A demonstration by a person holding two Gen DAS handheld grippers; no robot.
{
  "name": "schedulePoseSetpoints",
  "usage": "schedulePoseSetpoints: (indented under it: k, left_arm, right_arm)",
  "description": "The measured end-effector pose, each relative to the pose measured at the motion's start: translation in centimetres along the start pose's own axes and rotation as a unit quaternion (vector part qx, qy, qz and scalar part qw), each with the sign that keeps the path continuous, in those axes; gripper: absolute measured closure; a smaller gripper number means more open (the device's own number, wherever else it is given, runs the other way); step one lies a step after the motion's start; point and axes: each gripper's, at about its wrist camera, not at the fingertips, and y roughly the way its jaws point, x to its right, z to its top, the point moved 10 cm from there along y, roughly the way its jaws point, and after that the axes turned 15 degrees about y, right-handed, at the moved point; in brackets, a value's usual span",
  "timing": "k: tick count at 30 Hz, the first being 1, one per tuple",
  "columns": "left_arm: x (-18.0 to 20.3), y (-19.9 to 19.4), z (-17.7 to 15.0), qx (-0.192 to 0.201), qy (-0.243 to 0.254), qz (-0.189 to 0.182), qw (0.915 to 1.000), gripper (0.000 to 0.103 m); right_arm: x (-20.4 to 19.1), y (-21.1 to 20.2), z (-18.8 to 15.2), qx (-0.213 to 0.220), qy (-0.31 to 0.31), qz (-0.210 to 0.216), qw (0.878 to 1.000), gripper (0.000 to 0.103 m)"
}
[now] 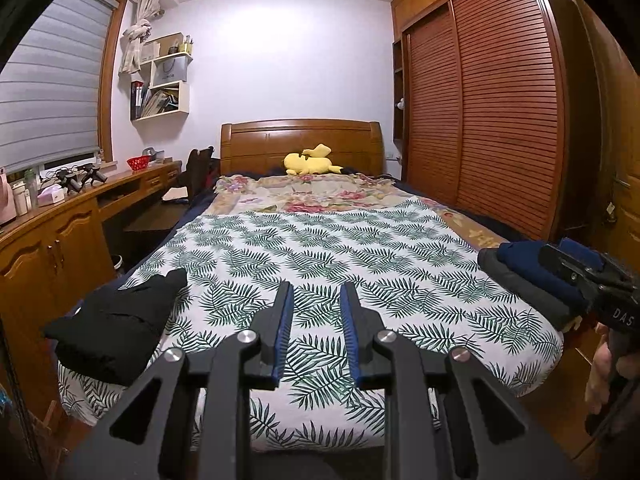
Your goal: Fold large clothes
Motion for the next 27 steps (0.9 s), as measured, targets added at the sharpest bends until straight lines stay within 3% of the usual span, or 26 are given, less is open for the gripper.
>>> schedulePoseSetpoints:
  k: [27]
  left_arm:
    - [-0.27, -0.63, -0.36, -0.003, -0.001, 0.004, 1.0, 0.081]
  right_arm:
    - [0.14, -0.05, -0.37, -0.002, -0.003, 0.001, 1.0, 0.017]
